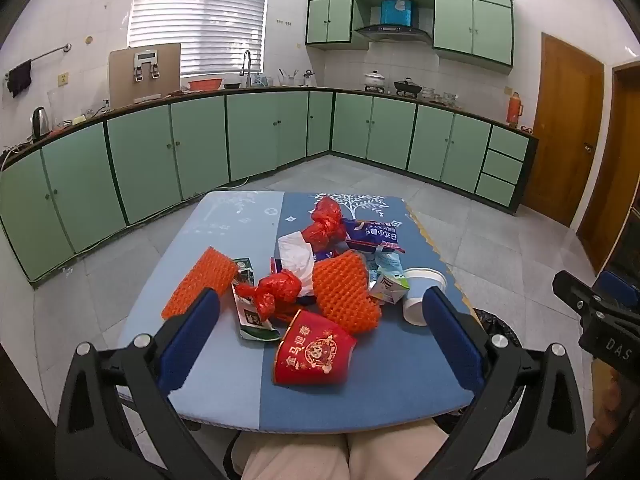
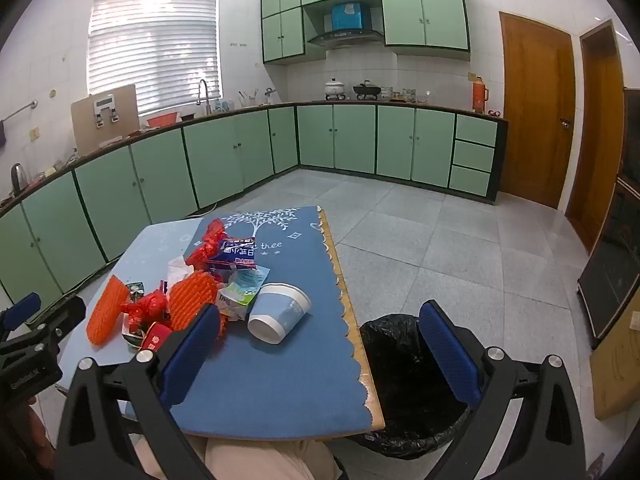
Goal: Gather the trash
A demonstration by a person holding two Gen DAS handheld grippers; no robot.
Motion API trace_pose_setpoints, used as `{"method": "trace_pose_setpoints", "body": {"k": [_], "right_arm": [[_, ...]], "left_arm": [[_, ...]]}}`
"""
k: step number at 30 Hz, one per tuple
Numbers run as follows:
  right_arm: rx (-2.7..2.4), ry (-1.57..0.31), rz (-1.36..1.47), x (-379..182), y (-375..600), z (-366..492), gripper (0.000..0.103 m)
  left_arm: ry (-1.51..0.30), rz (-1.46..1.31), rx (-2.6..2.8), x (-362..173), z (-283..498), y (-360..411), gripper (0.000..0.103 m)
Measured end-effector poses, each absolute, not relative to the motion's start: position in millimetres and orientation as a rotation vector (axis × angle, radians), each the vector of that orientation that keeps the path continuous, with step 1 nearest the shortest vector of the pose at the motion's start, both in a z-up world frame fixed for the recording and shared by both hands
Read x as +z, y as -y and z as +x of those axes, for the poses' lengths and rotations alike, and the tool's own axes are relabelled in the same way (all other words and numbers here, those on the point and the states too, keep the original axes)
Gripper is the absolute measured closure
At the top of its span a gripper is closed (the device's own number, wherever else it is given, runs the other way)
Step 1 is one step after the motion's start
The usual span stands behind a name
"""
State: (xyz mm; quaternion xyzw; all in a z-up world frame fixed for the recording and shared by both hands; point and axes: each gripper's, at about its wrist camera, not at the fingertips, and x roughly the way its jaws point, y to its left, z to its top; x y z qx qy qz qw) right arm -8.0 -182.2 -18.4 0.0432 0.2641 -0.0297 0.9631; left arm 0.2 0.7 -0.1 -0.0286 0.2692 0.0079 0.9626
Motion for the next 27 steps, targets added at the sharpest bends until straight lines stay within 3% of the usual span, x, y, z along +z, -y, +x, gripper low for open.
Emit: {"method": "trace_pose_setpoints", "body": {"k": [27], "right_arm": [[-0.063,-0.532,0.084,-19.3,182.1,-5.8,0.006]], "left_arm": [[-0.548,-0.050,0.019,-1.7,-0.6,-2.3,0.005]]}}
